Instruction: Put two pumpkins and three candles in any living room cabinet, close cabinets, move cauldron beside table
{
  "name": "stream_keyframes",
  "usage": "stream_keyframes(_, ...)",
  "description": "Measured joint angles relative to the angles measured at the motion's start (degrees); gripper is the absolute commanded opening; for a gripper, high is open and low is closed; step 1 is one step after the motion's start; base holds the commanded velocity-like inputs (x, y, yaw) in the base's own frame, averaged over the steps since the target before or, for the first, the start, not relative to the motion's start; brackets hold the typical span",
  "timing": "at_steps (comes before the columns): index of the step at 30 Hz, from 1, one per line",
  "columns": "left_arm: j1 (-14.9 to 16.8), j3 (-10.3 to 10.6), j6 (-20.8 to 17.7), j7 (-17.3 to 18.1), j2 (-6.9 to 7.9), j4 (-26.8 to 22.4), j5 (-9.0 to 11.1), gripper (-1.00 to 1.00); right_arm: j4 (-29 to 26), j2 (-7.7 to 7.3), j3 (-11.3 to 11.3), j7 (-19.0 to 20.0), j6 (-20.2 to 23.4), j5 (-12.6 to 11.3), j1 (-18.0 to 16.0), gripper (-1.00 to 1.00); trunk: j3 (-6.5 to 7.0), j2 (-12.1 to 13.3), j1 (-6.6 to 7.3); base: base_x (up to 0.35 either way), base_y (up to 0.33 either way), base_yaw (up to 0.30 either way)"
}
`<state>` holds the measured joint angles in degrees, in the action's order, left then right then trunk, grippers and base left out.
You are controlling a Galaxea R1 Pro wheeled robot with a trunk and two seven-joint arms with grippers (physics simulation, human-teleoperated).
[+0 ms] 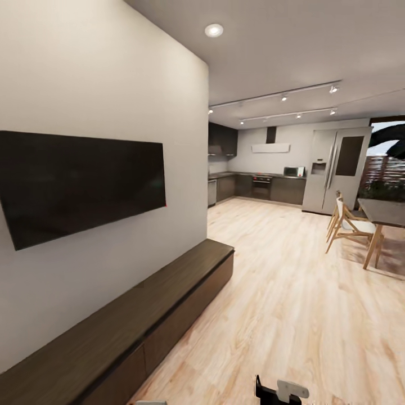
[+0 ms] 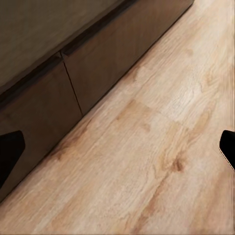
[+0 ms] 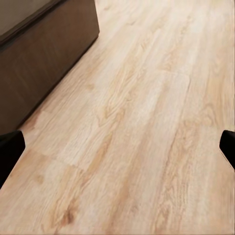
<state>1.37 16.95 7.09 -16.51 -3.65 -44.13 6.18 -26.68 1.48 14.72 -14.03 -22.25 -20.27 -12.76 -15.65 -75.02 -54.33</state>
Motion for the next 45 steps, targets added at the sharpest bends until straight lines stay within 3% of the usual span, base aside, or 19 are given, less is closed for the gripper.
stream_keyframes(45,0.0,0.0,-0.1,-0.1,0.0,0.0,0.1,1.0,0.0,0.23,0.1,0.0,0.0,0.2,0.0,1.0,9.42,18.1,9.89,0.0,0.0,-0.24)
